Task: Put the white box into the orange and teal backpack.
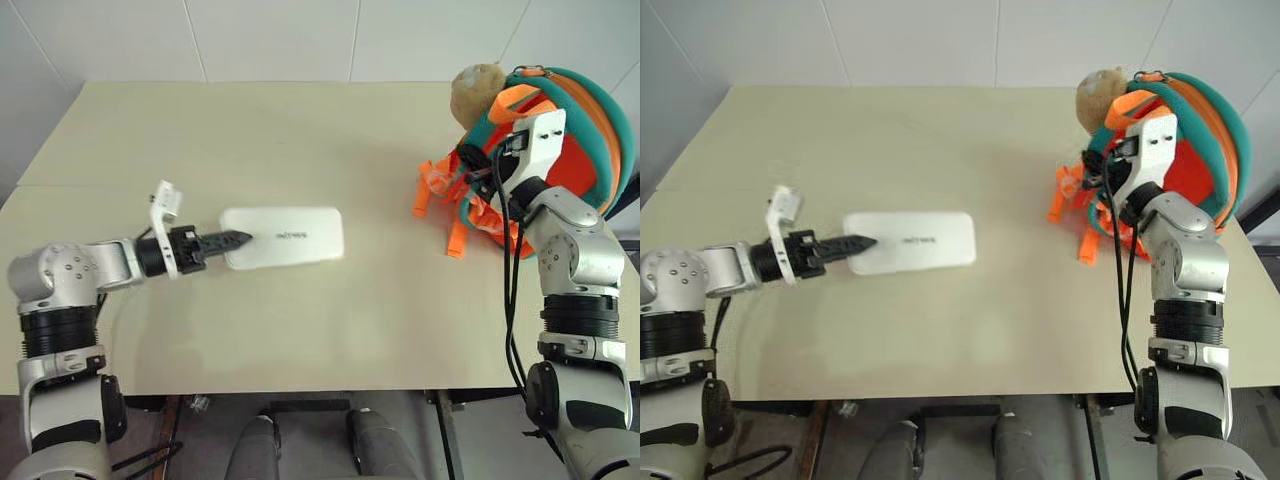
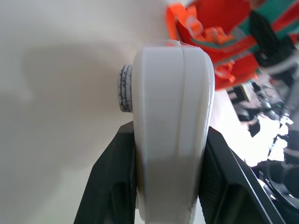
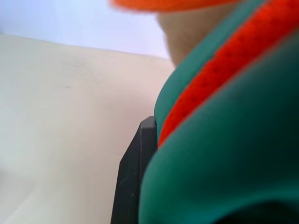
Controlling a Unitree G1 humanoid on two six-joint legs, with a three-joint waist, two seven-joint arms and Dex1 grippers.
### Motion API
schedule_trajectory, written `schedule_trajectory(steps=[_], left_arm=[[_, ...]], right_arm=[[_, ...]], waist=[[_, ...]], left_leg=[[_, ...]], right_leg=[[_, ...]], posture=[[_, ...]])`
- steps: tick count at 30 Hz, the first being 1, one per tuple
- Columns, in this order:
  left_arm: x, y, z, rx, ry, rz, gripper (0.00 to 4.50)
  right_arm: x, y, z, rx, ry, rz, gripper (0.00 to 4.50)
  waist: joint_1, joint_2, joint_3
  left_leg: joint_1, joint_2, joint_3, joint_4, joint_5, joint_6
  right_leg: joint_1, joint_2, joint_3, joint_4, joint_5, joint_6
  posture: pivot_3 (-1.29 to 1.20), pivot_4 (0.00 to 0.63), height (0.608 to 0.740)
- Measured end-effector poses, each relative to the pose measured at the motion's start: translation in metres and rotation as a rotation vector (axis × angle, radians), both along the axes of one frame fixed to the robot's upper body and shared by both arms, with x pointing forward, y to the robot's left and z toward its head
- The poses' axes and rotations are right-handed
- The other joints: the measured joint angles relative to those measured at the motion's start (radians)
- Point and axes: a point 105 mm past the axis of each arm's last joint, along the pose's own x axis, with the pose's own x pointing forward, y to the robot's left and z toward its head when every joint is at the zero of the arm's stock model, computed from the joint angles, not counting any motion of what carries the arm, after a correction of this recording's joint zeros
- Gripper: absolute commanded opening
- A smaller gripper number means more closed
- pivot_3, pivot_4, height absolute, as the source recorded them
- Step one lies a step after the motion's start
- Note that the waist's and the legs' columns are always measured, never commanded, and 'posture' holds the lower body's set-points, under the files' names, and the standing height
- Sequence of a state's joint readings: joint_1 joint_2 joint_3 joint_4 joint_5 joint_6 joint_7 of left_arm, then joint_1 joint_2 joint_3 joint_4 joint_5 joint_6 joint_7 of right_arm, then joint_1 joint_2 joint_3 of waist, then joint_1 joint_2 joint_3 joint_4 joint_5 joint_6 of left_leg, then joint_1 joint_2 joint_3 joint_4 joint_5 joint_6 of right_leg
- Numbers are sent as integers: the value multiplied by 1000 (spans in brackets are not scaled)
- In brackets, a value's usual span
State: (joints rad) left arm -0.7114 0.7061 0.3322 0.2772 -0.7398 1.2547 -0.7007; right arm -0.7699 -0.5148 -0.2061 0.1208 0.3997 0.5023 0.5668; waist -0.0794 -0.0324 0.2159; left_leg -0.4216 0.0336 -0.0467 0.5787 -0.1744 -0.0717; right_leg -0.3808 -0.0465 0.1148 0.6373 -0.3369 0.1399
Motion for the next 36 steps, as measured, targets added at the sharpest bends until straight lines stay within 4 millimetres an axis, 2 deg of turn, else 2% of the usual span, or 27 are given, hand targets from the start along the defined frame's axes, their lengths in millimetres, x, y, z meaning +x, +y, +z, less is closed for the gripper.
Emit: schedule_trajectory(steps=[5,7,13,17,23,32,36], left_arm=[[16,30,17,70,-129,126,1275],[18,38,22,95,-165,142,1270],[25,48,40,140,-298,131,1270],[24,50,55,158,-388,92,1270],[14,41,73,159,-516,-38,1270],[-14,38,93,126,-631,-248,1270],[-29,42,117,79,-723,-297,1269]], right_arm=[[-34,48,8,-25,-4,268,0],[-50,64,13,-28,-6,372,0],[-103,102,23,-53,1,712,0],[-124,110,25,-65,14,840,0],[-154,108,21,-128,64,999,0],[-178,99,8,-235,127,1105,0],[-180,94,3,-264,135,1098,0]], waist=[[-2,0,0],[-1,0,0],[3,0,0],[8,0,0],[23,0,0],[23,0,0],[25,0,0]], left_leg=[[-3,1,1,-3,0,0],[-10,1,1,-3,0,-1],[-19,1,1,0,1,-1],[-18,1,1,0,1,-1],[-19,1,1,0,1,-1],[-18,2,1,1,1,0],[-19,3,1,2,1,0]], right_leg=[[-5,0,0,0,-1,-1],[-13,0,0,4,-1,-1],[-20,1,0,6,-2,-2],[-20,1,0,7,-2,-2],[-20,1,-1,7,-2,-2],[-21,2,-1,8,-3,-3],[-21,2,-1,8,-3,-3]], posture=[[0,150,740],[0,150,740],[0,150,740],[0,150,740],[0,150,740],[0,150,740],[0,150,740]])
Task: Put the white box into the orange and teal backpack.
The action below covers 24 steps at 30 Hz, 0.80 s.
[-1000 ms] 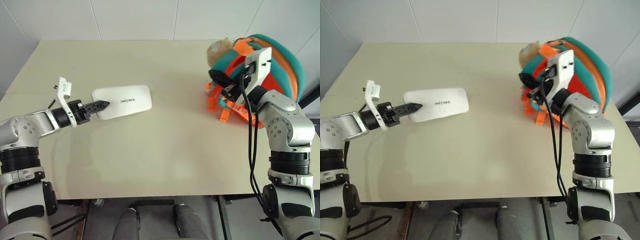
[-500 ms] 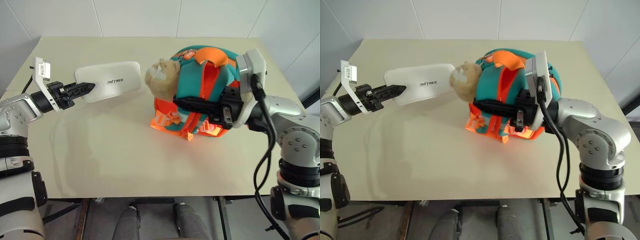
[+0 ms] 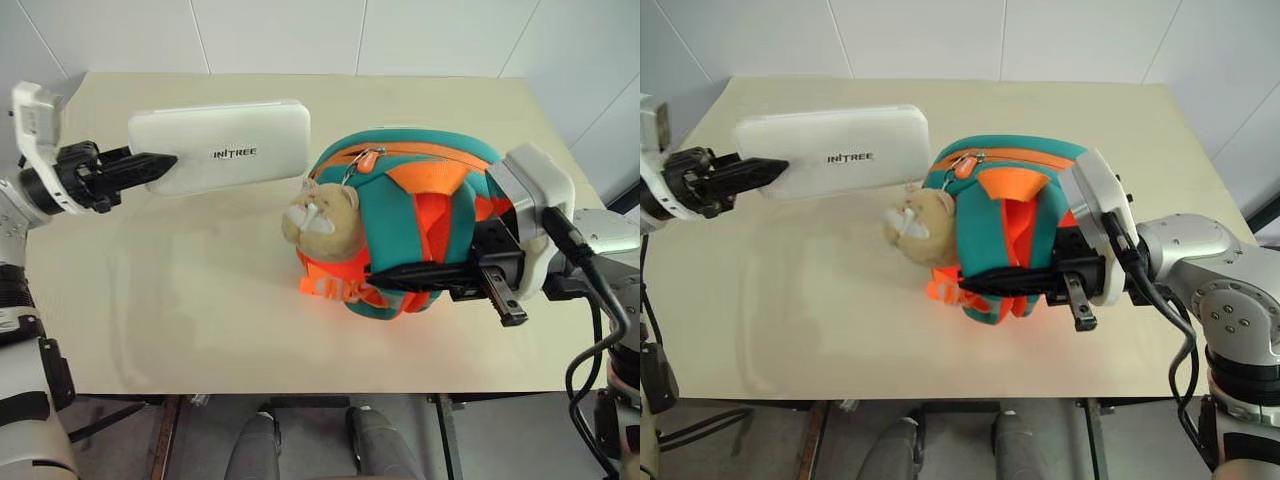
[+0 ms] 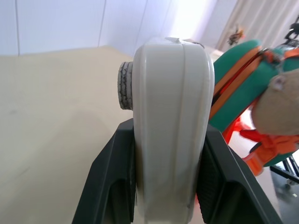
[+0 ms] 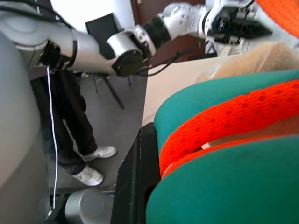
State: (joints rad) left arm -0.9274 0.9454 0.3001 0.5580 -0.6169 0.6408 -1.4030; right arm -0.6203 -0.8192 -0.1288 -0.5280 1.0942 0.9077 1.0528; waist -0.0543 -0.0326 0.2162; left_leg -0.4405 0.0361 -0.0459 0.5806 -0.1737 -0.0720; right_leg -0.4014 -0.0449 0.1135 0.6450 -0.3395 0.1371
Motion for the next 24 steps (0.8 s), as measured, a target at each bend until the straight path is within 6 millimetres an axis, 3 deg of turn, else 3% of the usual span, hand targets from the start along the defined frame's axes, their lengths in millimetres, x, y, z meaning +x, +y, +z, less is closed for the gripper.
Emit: schedule_trajectory(steps=[4,11,24], left_arm=[[-11,1,21,-20,-116,-22,1269],[-26,-15,27,25,-172,-130,1269],[-25,-32,6,155,-105,-195,1267]], right_arm=[[5,-2,-2,-2,-24,-27,0],[12,-3,-7,-10,-26,-59,0],[18,-4,-11,-23,-31,-84,0]], waist=[[0,0,0],[0,0,0],[0,0,0]], left_leg=[[0,0,0,2,0,0],[0,0,0,5,0,0],[1,0,0,10,0,0]], right_leg=[[0,0,0,2,0,0],[0,0,0,5,0,0],[1,1,1,9,0,0]], posture=[[0,150,740],[0,150,740],[0,150,740]])
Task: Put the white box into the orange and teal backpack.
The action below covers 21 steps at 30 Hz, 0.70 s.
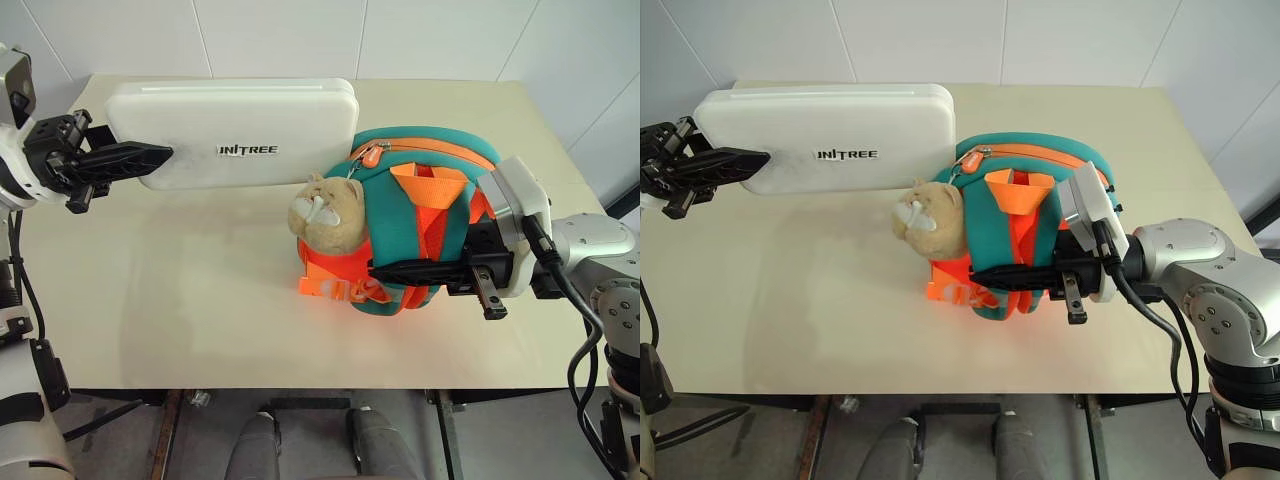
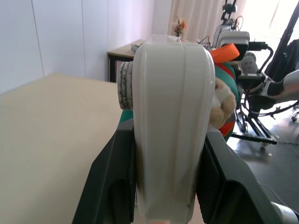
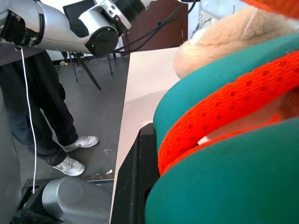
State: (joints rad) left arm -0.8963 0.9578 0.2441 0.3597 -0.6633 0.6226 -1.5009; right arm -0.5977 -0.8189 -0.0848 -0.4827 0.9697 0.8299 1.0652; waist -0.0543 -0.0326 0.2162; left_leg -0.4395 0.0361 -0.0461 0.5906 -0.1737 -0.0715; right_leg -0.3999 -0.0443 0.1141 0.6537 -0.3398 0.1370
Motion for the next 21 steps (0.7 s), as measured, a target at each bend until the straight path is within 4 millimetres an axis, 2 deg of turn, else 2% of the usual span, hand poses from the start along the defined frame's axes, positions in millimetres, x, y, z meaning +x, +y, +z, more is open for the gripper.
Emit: schedule_trajectory(steps=[4,7,11,18,21], left_arm=[[13,-9,-14,131,3,26,1261],[19,-15,-12,197,-33,31,1261],[29,-36,-8,253,-81,-8,1261],[42,-90,-23,331,-38,-130,1261],[51,-120,-36,338,-4,-151,1261]], right_arm=[[4,-2,-2,-5,7,-12,0],[6,-1,-6,-20,14,-11,0],[10,-1,-6,-18,13,-12,0],[13,6,-9,-21,2,3,0],[16,7,-7,-10,1,0,0]], waist=[[1,0,0],[2,0,0],[4,0,0],[1,0,0],[2,0,0]], left_leg=[[0,0,0,0,0,0],[0,0,0,1,0,0],[0,0,0,1,0,0],[0,0,0,1,0,1],[0,0,-1,1,0,1]], right_leg=[[0,0,0,0,0,0],[0,0,0,0,0,0],[0,0,0,0,0,0],[0,0,0,0,0,1],[1,0,0,1,-1,1]], posture=[[0,150,740],[0,150,740],[0,150,740],[0,150,740],[0,150,740]])
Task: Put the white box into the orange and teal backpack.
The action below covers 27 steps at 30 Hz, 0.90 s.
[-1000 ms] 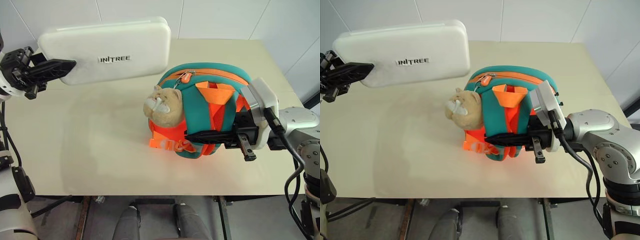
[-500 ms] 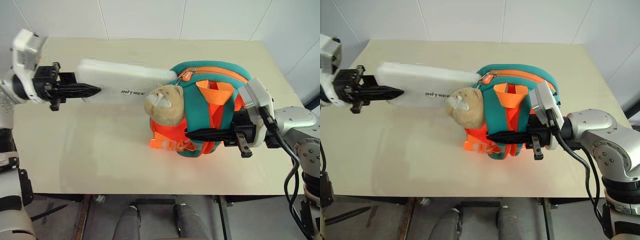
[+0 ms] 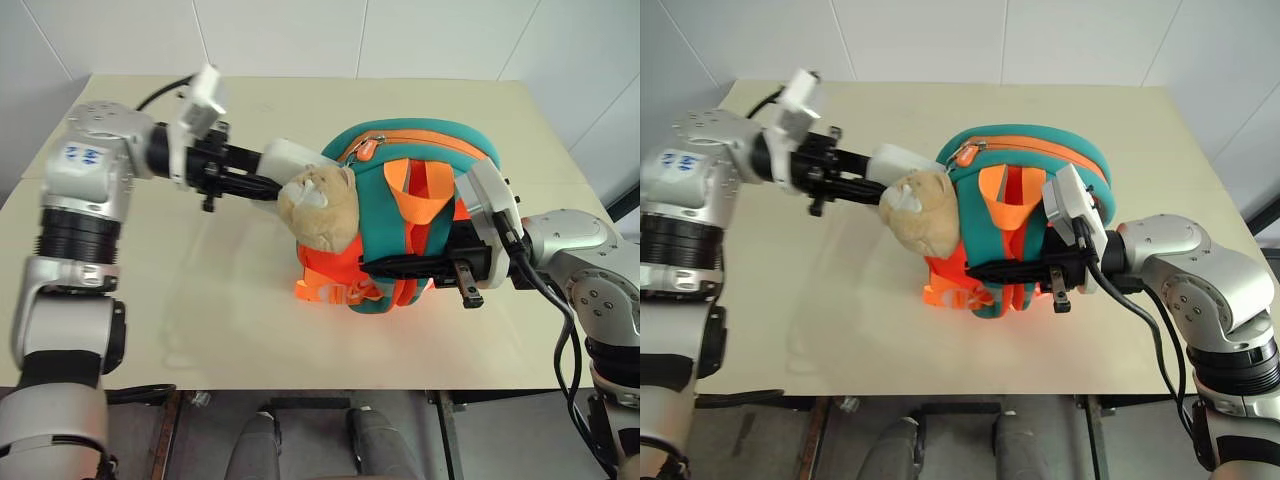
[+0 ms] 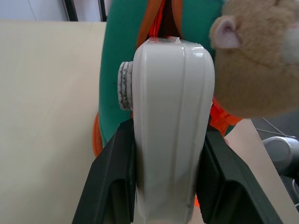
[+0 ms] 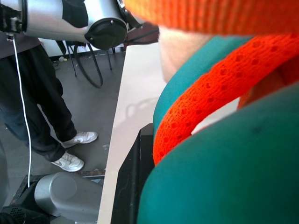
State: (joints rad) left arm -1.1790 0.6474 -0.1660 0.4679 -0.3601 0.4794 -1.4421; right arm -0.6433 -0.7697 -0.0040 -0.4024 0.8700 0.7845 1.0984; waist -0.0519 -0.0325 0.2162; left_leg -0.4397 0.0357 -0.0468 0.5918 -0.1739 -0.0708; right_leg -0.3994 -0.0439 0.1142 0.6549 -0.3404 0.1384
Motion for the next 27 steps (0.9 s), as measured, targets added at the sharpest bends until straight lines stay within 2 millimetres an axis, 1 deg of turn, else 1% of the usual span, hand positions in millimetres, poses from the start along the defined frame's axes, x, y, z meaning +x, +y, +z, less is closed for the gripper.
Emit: schedule_trajectory(steps=[5,8,10,11,13,15,19,21,23,25,26,27], left_arm=[[17,-43,-29,-13,90,19,1261],[24,-54,-39,-3,106,50,1249],[27,-57,-42,0,96,61,1987],[27,-56,-42,9,92,63,2204],[27,-50,-39,24,87,68,2835],[24,-36,-33,46,74,79,3416],[13,0,-16,71,31,118,4472],[8,13,-15,77,40,138,4472],[-4,39,-19,78,67,167,4472],[-14,63,-16,47,82,221,4472],[-18,68,-11,25,81,228,4472],[-25,67,-2,-25,73,219,4472]], right_arm=[[1,3,0,12,-3,-2,0],[2,4,0,17,-4,-4,0],[3,4,0,17,-6,-11,0],[3,4,0,18,-7,-14,0],[3,4,0,20,-7,-16,0],[3,5,0,21,-8,-16,0],[3,5,-1,21,-8,-17,0],[3,5,-1,21,-8,-18,0],[3,6,-1,25,-9,-13,0],[5,5,-2,25,-5,-20,0],[6,4,-2,26,-4,-23,0],[7,4,-2,26,-8,-24,0]], waist=[[-1,0,0],[-3,0,0],[-2,0,0],[-3,0,0],[-5,0,0],[-7,0,0],[-7,0,0],[-4,0,0],[-10,0,0],[-10,0,0],[-7,0,0],[-3,0,0]], left_leg=[[0,-1,-1,2,0,0],[0,-1,-1,2,0,0],[0,-1,-1,3,0,0],[0,-1,-1,3,0,0],[0,-1,-1,2,0,0],[1,-1,-1,2,0,0],[1,0,-1,1,0,0],[1,0,-1,2,0,0],[1,0,0,2,0,0],[1,1,-1,1,0,0],[1,1,-1,1,0,0],[1,1,-2,2,0,0]], right_leg=[[0,0,0,1,0,0],[0,0,0,2,0,0],[0,0,0,3,0,0],[0,0,0,3,0,0],[0,0,1,3,0,0],[0,1,1,3,0,0],[0,0,1,3,0,0],[1,0,0,3,0,0],[1,0,1,2,0,0],[1,1,0,3,0,0],[1,1,-1,3,-1,0],[1,0,-1,3,-1,-1]], posture=[[0,150,740],[0,150,740],[0,150,740],[0,150,740],[0,150,740],[0,150,740],[0,150,740],[0,150,740],[0,150,740],[0,150,740],[0,150,740],[0,150,740]])
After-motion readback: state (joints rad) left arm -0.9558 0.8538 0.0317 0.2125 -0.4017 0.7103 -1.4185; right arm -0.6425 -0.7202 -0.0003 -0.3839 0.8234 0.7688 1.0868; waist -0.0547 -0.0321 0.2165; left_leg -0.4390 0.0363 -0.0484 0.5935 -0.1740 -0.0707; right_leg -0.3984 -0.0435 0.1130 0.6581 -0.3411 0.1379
